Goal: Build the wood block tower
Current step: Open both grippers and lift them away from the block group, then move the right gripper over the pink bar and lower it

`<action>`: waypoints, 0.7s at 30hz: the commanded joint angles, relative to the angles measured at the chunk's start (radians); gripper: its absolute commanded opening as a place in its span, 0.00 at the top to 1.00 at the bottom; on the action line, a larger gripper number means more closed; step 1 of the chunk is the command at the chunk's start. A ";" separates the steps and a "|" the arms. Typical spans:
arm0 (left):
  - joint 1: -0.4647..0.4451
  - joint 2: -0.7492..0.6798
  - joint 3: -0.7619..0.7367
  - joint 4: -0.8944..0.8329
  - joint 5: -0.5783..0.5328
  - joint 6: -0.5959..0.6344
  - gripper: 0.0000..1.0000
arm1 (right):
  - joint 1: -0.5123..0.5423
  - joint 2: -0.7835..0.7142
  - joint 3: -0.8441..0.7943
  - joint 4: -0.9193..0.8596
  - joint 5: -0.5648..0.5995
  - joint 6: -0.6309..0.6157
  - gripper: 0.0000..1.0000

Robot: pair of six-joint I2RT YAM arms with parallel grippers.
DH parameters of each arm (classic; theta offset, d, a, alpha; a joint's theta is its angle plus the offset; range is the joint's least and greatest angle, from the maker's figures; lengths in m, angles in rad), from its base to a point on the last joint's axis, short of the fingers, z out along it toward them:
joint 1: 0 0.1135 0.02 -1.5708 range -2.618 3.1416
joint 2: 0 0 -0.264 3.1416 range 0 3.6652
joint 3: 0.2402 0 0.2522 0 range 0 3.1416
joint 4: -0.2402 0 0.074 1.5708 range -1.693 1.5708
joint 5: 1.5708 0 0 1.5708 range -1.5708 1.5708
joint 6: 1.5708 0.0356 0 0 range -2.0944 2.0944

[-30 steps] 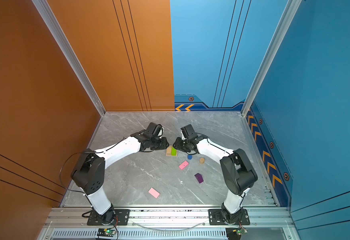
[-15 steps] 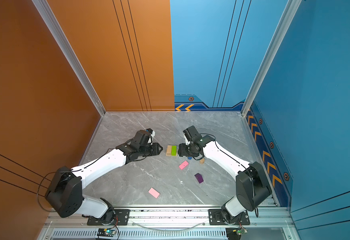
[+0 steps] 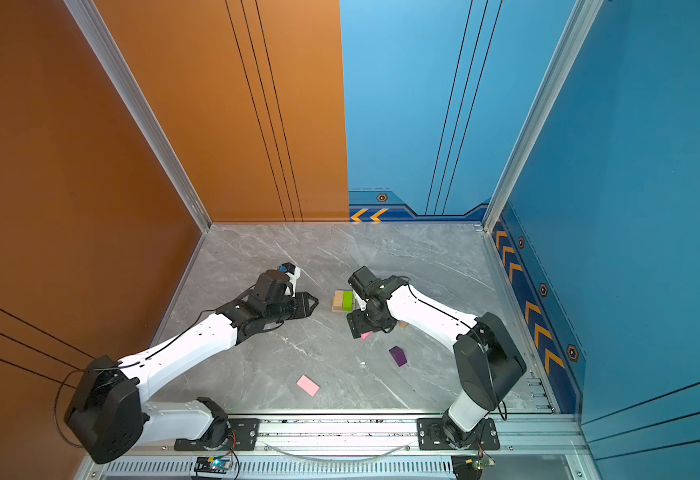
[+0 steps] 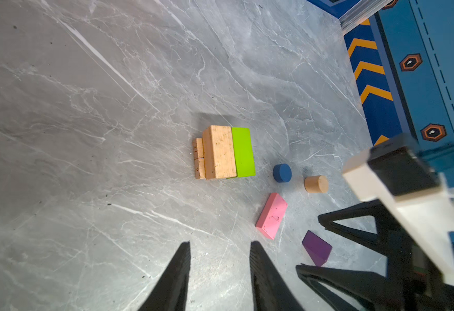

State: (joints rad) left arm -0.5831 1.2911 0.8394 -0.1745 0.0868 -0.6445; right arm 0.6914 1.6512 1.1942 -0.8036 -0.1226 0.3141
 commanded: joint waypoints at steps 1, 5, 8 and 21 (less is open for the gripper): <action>0.002 -0.036 -0.023 -0.006 -0.045 0.006 0.61 | 0.002 0.029 0.039 -0.043 0.041 -0.051 0.16; 0.003 -0.052 -0.026 -0.006 -0.055 0.014 0.61 | 0.002 0.063 0.052 -0.042 0.057 -0.068 0.16; 0.004 -0.052 -0.027 -0.006 -0.057 0.021 0.60 | 0.002 0.090 0.069 -0.038 0.056 -0.083 0.16; 0.004 -0.032 -0.015 -0.048 -0.067 0.033 0.60 | -0.040 0.172 0.085 0.001 0.044 -0.115 0.16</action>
State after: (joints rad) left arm -0.5831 1.2568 0.8249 -0.1947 0.0486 -0.6323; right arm 0.6655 1.8133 1.2610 -0.8089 -0.0914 0.2192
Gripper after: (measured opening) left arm 0.398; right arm 0.842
